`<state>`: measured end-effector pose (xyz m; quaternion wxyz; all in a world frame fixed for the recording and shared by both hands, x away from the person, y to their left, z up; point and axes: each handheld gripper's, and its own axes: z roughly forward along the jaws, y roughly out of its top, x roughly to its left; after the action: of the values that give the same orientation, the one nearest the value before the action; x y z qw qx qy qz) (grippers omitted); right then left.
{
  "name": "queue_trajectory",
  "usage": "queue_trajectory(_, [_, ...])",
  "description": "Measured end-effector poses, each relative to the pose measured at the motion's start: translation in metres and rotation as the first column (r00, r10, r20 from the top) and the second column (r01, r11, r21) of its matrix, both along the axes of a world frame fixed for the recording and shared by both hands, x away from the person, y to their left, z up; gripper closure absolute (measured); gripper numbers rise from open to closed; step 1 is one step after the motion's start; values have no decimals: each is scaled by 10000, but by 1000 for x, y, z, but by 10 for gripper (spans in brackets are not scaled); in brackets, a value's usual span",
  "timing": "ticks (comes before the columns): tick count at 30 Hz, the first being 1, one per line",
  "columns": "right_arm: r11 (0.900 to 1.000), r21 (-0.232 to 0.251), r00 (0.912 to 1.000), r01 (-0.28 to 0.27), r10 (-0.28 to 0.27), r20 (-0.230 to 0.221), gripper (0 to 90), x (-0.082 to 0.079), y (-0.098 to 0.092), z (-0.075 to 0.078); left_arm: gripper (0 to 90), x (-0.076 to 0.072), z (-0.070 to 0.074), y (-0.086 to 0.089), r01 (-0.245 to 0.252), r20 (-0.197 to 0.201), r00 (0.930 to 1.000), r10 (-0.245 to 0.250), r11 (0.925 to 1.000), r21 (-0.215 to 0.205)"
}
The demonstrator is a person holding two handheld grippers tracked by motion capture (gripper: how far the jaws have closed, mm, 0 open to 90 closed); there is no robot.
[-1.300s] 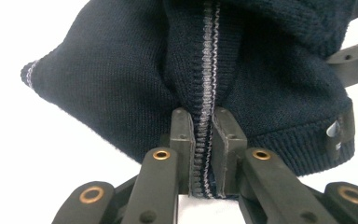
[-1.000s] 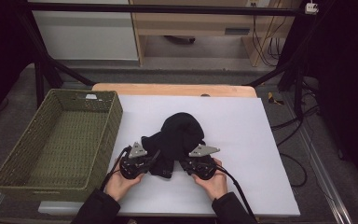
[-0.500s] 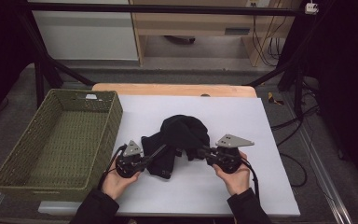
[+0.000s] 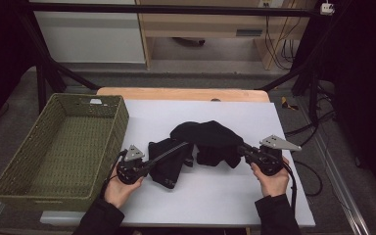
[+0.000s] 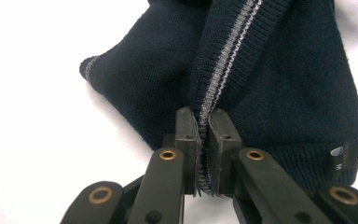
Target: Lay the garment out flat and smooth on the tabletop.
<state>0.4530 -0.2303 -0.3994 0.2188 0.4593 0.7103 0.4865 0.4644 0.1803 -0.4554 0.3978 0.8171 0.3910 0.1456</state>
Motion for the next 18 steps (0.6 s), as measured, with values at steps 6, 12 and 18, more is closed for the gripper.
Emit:
queue_trajectory(6, [9989, -170, 9982, 439, -446, -408, 791, 9, -11, -16, 834, -1, 0, -1, 229, 15, 9997, -229, 9997, -74])
queue_trajectory(12, [9971, -389, 9974, 647, -658, -286, 657, 12, -11, -20, 829, -2, 0, -4, 316, 50, 9995, -315, 9995, -89])
queue_trajectory(18, [9998, 95, 9980, 197, -202, 599, 420, 3, 1, -7, 829, -2, -1, -5, 338, -51, 9994, -339, 9994, -71])
